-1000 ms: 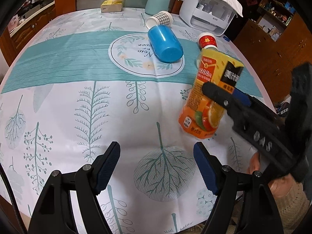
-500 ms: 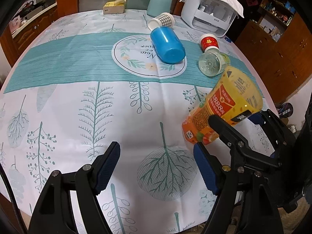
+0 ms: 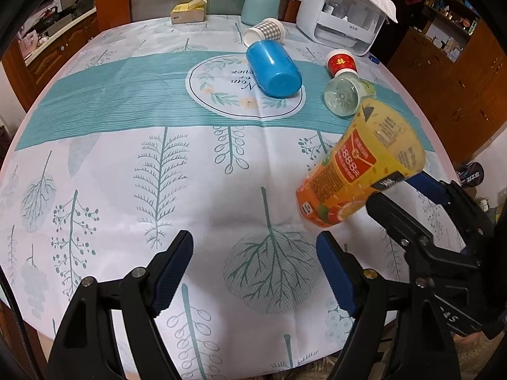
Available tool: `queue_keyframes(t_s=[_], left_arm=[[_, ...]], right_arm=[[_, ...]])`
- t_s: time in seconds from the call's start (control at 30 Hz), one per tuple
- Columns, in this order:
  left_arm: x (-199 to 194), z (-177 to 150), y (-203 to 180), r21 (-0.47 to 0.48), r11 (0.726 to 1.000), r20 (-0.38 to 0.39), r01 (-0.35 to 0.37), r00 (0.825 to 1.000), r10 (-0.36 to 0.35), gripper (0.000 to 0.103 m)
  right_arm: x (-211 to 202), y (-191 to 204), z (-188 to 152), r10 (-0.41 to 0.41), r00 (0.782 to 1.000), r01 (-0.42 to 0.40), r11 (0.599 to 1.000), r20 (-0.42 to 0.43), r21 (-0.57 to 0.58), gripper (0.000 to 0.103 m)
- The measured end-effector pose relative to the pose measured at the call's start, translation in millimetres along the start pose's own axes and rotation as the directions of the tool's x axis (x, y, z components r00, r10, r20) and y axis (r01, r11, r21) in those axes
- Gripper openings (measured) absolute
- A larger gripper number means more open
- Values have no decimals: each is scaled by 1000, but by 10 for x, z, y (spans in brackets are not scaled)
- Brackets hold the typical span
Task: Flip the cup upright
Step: 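Rotate the orange bottle upright with the right tool and lower it onto the table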
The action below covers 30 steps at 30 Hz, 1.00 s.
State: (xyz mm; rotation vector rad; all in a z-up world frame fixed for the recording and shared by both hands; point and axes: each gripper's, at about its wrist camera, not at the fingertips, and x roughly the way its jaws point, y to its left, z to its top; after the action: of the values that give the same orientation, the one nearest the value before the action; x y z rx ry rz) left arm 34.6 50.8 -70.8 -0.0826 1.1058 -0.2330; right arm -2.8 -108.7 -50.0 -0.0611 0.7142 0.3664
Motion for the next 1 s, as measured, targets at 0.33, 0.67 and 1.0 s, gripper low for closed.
queue_keyframes(t_s=[0.33, 0.67, 1.0], left_arm=[[-138, -160, -169, 23, 998, 46, -52, 998, 51, 94], [-382, -374, -455, 67, 988, 139, -135, 982, 125, 94], [-624, -281, -581, 25, 989, 194, -143, 972, 135, 94]], right_arm=[[-281, -58, -98, -49, 997, 57, 992, -65, 114, 69], [-657, -77, -161, -131, 987, 147, 969, -93, 200, 69], [-899, -73, -69, -167, 983, 181, 958, -83, 222, 69]])
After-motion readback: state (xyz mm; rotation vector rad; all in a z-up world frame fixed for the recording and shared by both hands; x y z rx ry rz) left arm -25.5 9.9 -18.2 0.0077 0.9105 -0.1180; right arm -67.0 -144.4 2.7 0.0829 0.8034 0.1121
